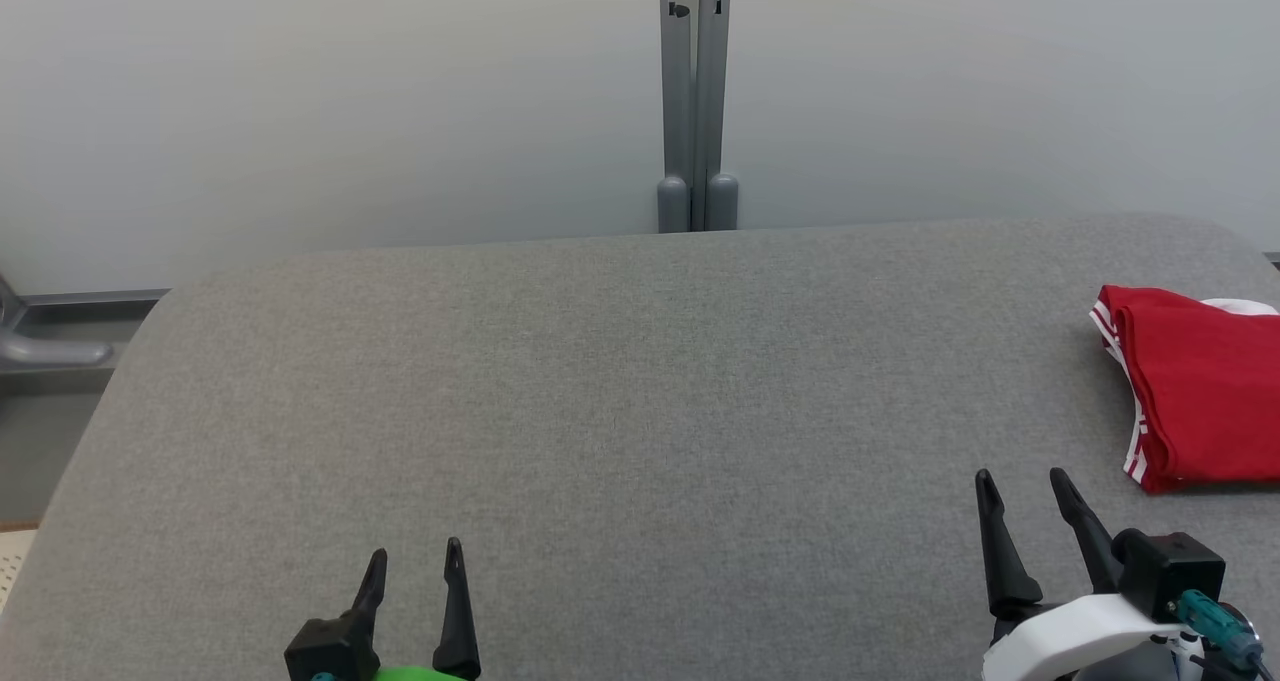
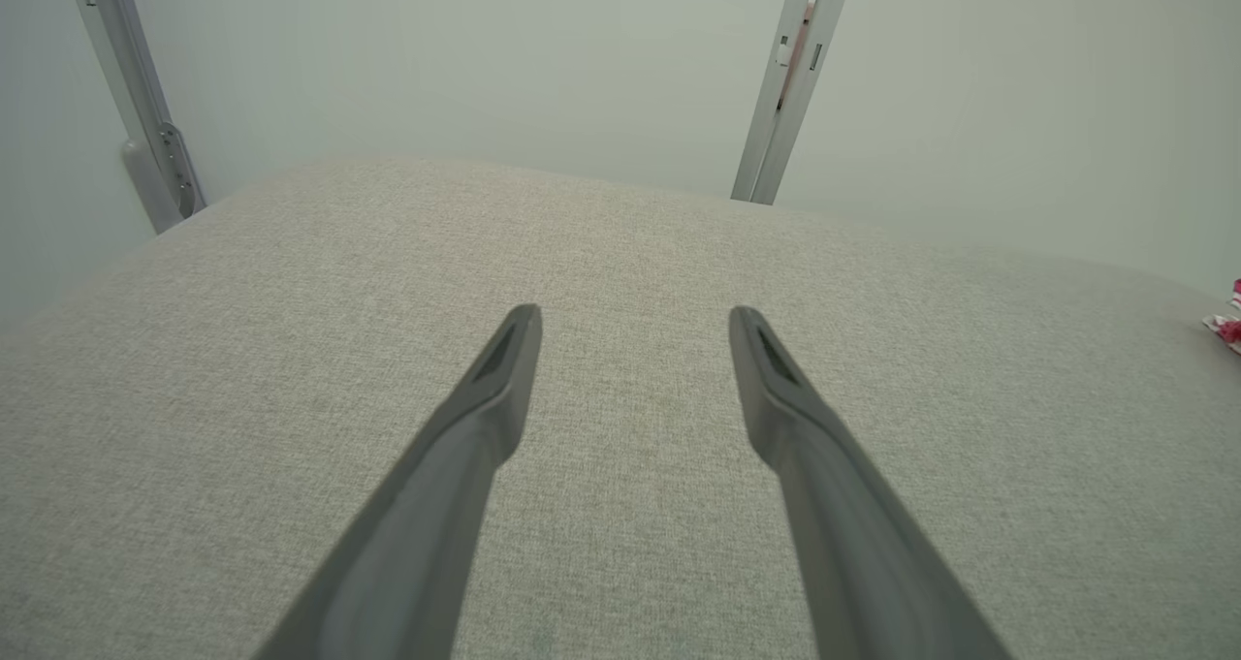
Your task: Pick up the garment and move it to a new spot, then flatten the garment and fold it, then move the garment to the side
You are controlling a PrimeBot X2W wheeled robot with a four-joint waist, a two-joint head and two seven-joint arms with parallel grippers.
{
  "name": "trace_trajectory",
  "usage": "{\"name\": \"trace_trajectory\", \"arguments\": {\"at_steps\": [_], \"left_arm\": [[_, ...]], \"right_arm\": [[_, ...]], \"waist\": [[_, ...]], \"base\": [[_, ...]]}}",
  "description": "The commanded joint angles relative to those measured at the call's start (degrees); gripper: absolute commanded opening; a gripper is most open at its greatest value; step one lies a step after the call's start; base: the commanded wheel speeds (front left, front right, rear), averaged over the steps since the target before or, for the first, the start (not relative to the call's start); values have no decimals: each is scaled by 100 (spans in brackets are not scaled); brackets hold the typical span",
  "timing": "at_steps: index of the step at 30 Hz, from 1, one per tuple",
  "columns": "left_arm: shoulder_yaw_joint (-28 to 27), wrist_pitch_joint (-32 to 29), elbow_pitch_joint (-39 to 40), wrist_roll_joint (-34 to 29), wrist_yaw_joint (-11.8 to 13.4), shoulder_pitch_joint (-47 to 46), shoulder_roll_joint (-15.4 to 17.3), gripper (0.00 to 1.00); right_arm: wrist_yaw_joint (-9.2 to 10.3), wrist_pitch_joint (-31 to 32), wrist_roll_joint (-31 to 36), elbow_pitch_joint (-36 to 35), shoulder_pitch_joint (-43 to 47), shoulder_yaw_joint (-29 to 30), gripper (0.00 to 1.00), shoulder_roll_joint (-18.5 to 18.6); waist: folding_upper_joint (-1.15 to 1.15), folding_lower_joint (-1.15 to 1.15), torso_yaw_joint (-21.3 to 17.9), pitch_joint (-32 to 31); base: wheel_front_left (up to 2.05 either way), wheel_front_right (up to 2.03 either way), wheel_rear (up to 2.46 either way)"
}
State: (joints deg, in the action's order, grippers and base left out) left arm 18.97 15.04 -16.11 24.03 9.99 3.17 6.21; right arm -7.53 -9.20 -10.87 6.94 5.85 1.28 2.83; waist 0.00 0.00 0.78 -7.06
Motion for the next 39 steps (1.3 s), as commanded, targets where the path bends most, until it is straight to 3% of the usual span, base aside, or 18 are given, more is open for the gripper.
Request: {"name": "trace_trajectory", "arguments": {"at_steps": [1,17,18,21,39], "left_arm": [[-14,16,-13,-63,-33,-11,-10,100],[66,-11,-164,-58,9,-88,-1,100],[70,-13,-158,-36,-16,-14,-11,0],[83,-47,-289,4,-23,41,-12,0],[-569,-564,-174,1670,-447,-226,-90,0]], "right_arm": [[9,1,-36,-61,90,-13,100,17],[9,89,-41,-95,139,-19,100,14],[-1,104,-16,-49,87,-25,0,-3],[-1,121,-48,91,116,-21,0,-27],[0,476,-2031,233,-222,114,0,-17]], "waist": [[0,0,-6,1],[0,0,-32,-16],[0,0,-33,-15],[0,0,-34,-13],[0,0,-40,98]], "base": [[0,0,0],[0,0,0],[0,0,0],[0,0,0],[0,0,0]]}}
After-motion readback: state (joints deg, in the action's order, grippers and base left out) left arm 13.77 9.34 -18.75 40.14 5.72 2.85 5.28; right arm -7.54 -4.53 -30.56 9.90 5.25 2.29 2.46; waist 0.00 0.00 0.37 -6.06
